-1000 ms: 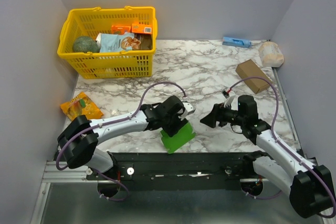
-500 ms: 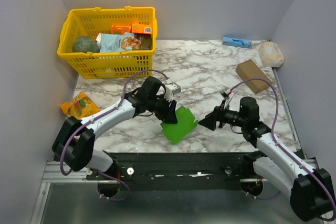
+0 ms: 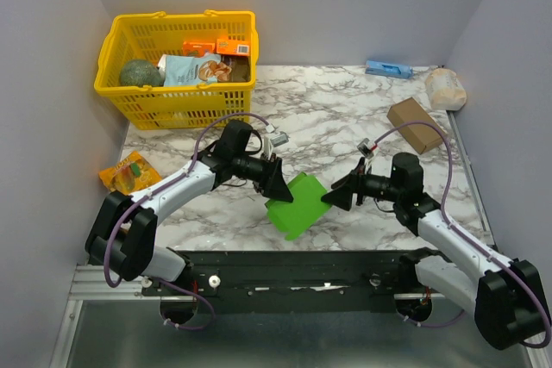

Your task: Fold the paper box

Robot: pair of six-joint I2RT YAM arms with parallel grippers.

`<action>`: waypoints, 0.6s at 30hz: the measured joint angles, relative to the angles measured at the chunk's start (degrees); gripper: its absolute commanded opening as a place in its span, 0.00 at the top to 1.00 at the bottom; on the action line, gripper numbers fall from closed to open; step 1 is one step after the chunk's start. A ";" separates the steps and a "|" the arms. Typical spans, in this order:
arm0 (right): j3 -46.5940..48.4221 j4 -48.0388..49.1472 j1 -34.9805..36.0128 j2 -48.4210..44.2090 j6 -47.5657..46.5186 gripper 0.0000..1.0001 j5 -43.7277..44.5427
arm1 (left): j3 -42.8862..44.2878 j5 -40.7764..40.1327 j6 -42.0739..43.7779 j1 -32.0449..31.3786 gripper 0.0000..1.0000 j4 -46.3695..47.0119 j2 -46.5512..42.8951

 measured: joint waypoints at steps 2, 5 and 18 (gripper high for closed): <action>0.98 0.76 0.20 1.77 0.37 0.14 -1.62 | 0.00 0.66 0.20 0.09 0.49 -0.50 0.00; 2.97 1.09 0.48 4.52 0.59 0.15 -4.15 | 0.00 1.90 0.55 0.07 0.50 -0.72 0.00; 6.62 4.24 4.74 13.33 4.22 0.60 -12.76 | 0.33 4.74 1.86 0.09 0.48 -2.12 1.20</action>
